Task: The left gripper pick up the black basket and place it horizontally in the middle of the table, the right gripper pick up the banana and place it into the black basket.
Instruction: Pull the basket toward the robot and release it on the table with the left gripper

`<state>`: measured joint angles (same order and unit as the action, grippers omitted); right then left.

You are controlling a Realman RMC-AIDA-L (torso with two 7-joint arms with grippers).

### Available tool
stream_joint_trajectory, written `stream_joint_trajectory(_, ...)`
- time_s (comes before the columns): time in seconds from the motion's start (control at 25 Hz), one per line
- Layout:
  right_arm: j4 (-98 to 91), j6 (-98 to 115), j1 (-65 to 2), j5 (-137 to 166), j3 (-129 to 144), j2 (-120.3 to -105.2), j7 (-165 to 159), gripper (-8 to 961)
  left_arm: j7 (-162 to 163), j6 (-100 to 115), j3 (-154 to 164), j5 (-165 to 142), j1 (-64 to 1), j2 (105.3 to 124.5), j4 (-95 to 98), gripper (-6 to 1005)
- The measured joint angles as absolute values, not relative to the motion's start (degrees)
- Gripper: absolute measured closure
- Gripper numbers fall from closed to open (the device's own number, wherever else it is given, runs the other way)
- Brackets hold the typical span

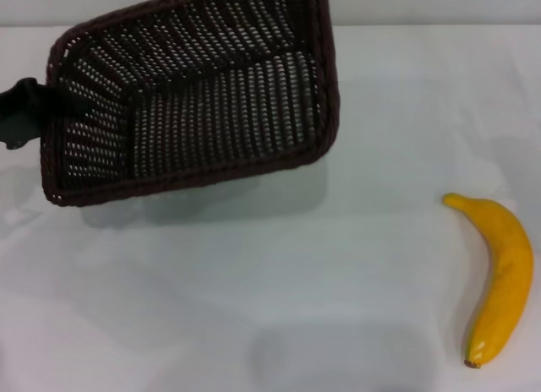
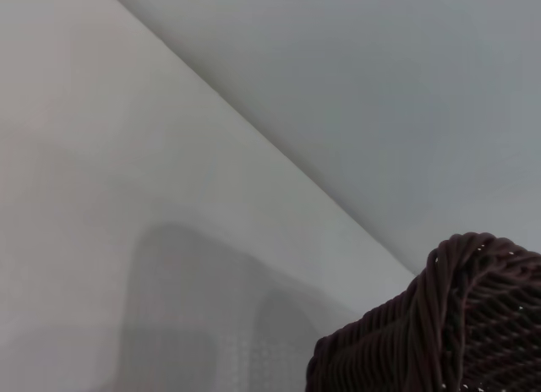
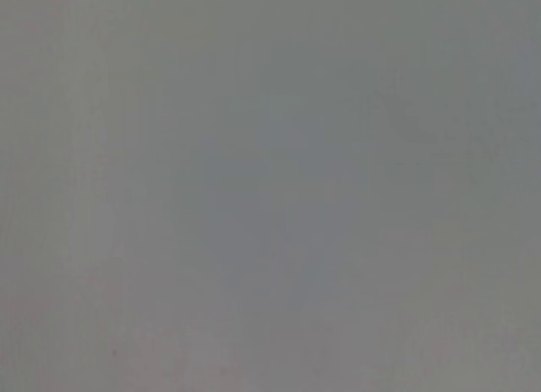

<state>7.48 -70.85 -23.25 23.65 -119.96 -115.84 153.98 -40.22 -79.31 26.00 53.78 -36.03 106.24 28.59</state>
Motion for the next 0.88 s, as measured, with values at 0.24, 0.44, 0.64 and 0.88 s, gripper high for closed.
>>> stream_joint_trajectory(0.24,7.4,-70.8,-22.9,23.6,-119.9,-115.78,154.0,107,-38.9,-76.8,26.5,52.8,-37.4,106.15,28.6,850)
stream_joint_trajectory(0.44,7.6,-70.8,-22.5,23.6,-119.9,-115.68,154.0,107,-37.3,-76.5,26.6,49.0,-40.0,105.99,28.5,849)
stream_joint_trajectory(0.64,7.5,-70.8,-22.3,23.6,-119.9,-115.71,154.0,108,-35.0,-74.9,26.6,45.9,-41.9,105.88,28.5,848)
stream_joint_trajectory(0.88,7.4,-70.9,-21.9,23.6,-119.9,-115.91,154.0,108,-34.8,-74.0,26.6,44.0,-44.2,106.14,27.6,846)
